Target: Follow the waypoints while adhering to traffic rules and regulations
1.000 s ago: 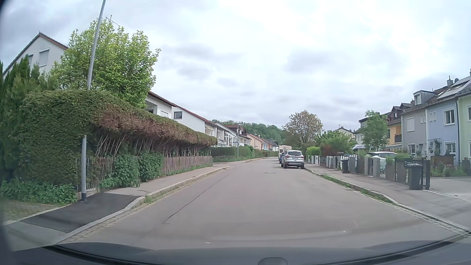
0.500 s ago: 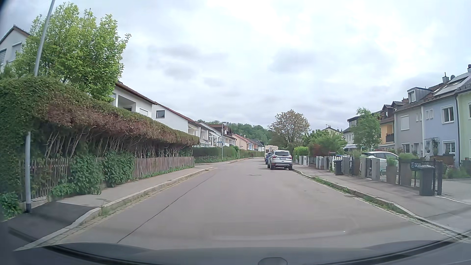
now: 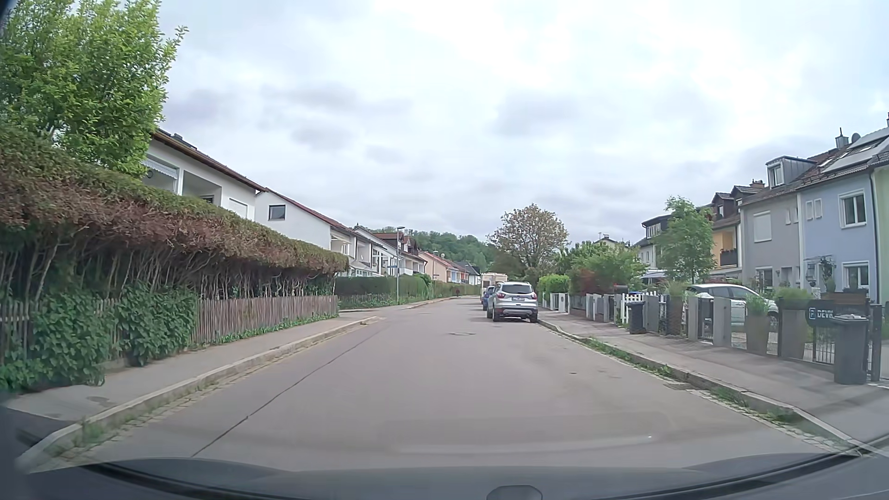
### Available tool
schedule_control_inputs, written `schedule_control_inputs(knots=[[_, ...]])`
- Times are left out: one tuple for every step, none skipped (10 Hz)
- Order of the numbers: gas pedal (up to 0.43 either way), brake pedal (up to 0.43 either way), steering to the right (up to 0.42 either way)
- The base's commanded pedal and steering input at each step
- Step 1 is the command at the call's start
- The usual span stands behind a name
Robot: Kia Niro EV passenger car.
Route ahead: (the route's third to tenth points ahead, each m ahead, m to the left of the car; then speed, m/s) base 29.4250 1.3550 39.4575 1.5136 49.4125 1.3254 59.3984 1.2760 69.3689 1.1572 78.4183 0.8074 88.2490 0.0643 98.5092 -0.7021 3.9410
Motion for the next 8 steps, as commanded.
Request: schedule_control_inputs(knots=[[0.079, 0.000, 0.043], [0.079, 0.000, 0.038], [0.079, 0.000, 0.034], [0.087, 0.000, 0.029], [0.087, 0.000, 0.021], [0.087, 0.000, 0.011], [0.087, 0.000, 0.003], [0.098, 0.000, -0.003]])
